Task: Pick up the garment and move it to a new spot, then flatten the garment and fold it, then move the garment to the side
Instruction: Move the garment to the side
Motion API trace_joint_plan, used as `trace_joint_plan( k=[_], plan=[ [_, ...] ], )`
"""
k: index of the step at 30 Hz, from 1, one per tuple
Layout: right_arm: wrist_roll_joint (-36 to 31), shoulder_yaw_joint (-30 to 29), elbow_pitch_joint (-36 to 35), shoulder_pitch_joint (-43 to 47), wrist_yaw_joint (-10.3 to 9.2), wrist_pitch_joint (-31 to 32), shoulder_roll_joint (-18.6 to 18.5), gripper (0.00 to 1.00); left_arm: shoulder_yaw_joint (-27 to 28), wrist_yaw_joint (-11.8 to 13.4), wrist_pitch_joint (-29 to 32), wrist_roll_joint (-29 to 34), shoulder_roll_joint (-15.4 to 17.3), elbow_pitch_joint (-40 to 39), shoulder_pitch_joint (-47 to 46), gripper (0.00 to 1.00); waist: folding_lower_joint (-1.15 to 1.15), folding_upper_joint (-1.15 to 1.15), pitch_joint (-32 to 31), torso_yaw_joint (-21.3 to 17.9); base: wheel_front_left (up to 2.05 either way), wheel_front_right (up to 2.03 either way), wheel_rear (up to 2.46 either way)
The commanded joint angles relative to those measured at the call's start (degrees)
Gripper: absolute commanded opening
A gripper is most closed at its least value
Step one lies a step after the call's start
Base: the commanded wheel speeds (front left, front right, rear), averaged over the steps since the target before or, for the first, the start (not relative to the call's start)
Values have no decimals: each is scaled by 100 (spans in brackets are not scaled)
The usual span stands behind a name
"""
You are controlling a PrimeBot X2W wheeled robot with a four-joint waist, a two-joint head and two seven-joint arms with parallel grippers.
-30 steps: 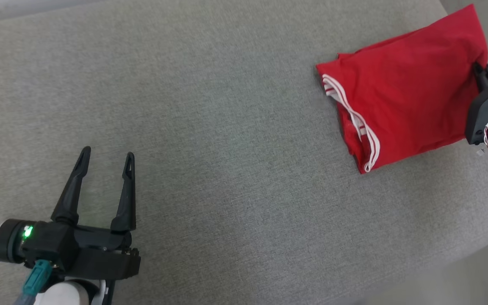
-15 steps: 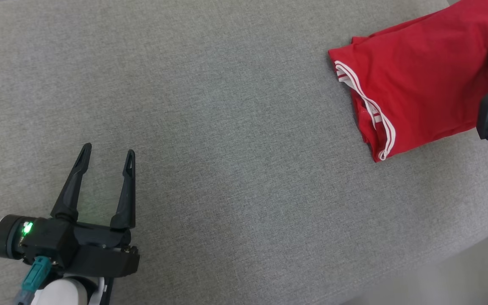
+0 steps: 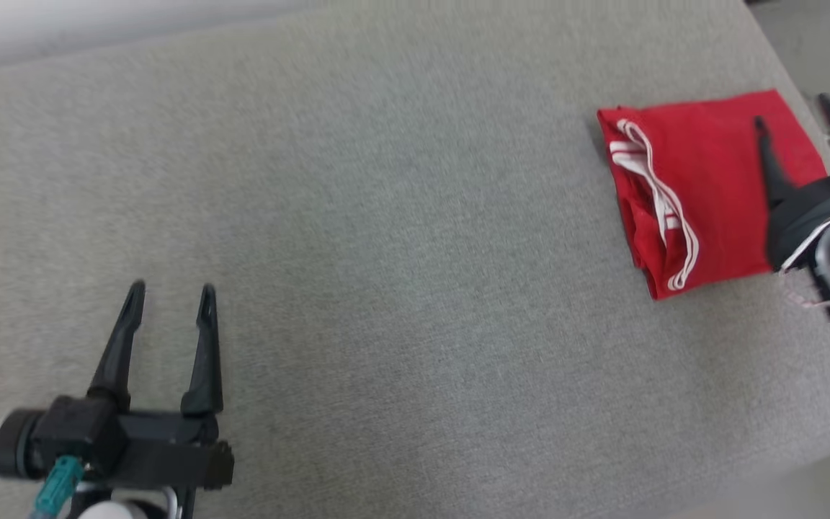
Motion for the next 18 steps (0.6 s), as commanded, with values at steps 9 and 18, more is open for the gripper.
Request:
trace_joint_plan(
  k=[9, 18],
  plan=[
    [478, 89, -1174, 1400, -17, -192, 267, 100, 304, 163, 0, -192, -138, 373, 731, 100, 1, 0, -1313, 673, 0, 0, 0],
    [488, -395, -3083, 3303, -17, -194, 815, 100, 542, 165, 0, -211, -167, 555, 1302, 100, 1, 0, -2053, 1063, 0, 0, 0]
  ],
)
